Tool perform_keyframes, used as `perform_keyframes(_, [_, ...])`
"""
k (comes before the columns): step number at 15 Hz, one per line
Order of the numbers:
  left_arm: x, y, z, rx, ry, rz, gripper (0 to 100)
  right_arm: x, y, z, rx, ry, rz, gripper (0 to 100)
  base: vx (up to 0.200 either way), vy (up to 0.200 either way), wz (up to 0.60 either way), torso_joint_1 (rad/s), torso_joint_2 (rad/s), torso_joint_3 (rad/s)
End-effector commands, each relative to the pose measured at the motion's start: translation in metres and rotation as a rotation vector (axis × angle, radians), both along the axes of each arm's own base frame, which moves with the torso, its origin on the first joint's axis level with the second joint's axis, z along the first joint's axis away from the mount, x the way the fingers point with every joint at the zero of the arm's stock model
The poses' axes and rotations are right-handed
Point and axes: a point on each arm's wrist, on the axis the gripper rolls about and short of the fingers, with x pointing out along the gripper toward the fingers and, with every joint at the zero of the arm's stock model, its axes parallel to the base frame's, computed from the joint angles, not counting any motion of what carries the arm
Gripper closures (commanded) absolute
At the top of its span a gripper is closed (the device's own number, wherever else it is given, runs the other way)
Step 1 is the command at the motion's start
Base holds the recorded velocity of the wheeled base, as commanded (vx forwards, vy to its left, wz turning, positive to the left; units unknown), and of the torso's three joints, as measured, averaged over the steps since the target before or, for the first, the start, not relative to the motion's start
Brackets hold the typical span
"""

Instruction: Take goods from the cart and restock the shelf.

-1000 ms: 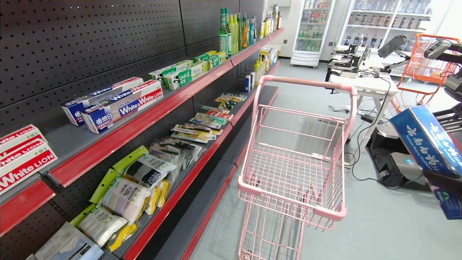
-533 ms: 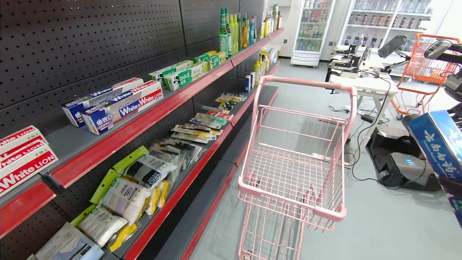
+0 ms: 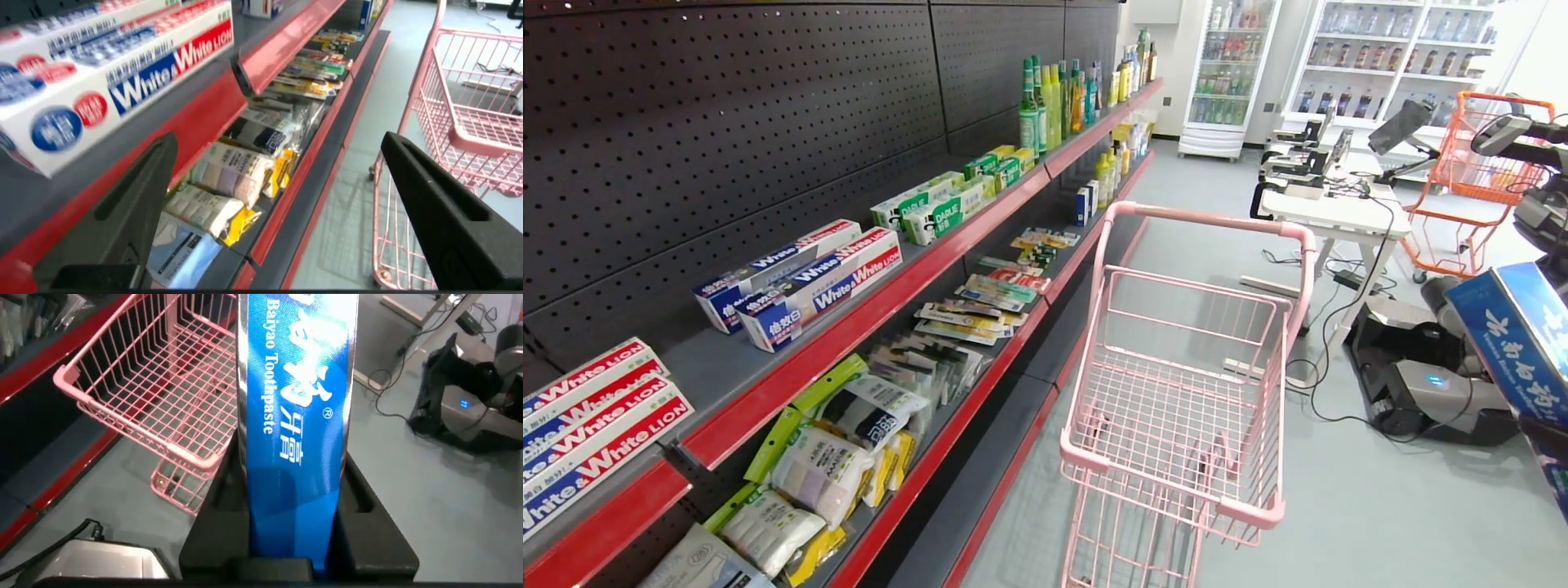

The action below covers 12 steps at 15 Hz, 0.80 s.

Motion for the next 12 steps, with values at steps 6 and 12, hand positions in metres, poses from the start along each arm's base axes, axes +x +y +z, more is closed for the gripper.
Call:
perform_keyframes(6, [0.0001, 0.0000, 0.0000, 0.001, 0.001, 0.000, 0, 0.0046, 0.0003, -0.0015, -0.020, 0.019, 0.013, 100, 0.000, 0.000, 0.00, 0.203, -0.43, -0.235])
perform_keyframes(12, [0.0001, 0.0000, 0.0000, 0.001, 0.001, 0.000, 0, 0.0063, 0.0003, -0.0009, -0.025, 0.022, 0.015, 100, 0.000, 0.000, 0.00, 0.172, -0.36, -0.194])
